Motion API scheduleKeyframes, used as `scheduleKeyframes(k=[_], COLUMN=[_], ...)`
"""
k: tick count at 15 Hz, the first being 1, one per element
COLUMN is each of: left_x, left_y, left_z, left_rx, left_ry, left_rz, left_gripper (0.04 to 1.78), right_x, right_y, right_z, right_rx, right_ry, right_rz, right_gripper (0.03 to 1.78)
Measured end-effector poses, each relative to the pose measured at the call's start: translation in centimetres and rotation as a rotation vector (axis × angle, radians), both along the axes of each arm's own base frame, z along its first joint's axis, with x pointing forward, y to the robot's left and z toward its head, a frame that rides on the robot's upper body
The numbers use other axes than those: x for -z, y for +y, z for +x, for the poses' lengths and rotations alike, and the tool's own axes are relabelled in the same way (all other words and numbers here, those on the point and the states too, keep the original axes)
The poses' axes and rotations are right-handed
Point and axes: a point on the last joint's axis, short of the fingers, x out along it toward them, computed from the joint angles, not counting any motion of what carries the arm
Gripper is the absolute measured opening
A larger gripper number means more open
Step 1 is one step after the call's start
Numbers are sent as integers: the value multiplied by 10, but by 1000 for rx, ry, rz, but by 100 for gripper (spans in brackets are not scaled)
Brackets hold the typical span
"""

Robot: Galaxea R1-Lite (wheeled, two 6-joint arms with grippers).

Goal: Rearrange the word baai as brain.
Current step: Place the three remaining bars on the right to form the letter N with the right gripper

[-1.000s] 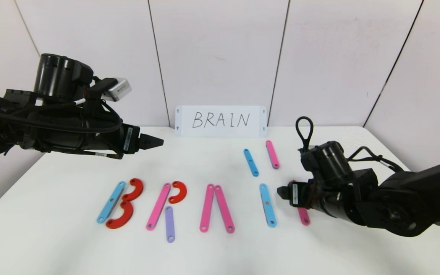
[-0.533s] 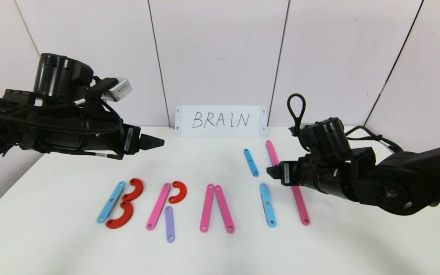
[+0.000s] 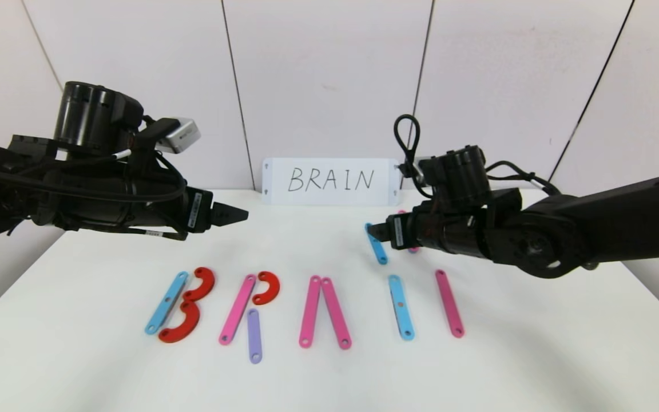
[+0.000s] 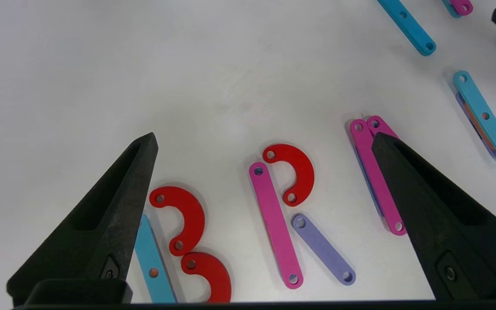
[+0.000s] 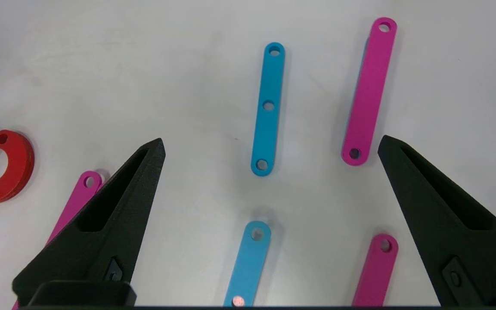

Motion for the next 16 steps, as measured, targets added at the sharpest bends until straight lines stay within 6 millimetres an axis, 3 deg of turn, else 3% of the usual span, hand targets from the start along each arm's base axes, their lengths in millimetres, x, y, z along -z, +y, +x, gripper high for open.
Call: scheduleKeyframes(k=[7,14,16], left_x=[0,1,2], left_y=[0,0,0], left_z=[1,1,2], left_rx=[0,0,0], left_ry=[1,5,5], left_rz=[-1,0,1], left_gripper=[174,174,174], right_x=[35,67,72], right_y=[27,38,39], right_z=[35,52,56], right_rx=[-63,-67,-58], right_ry=[17,52,55], right_rz=[-52,-74,-79], right_gripper=[174,173,165])
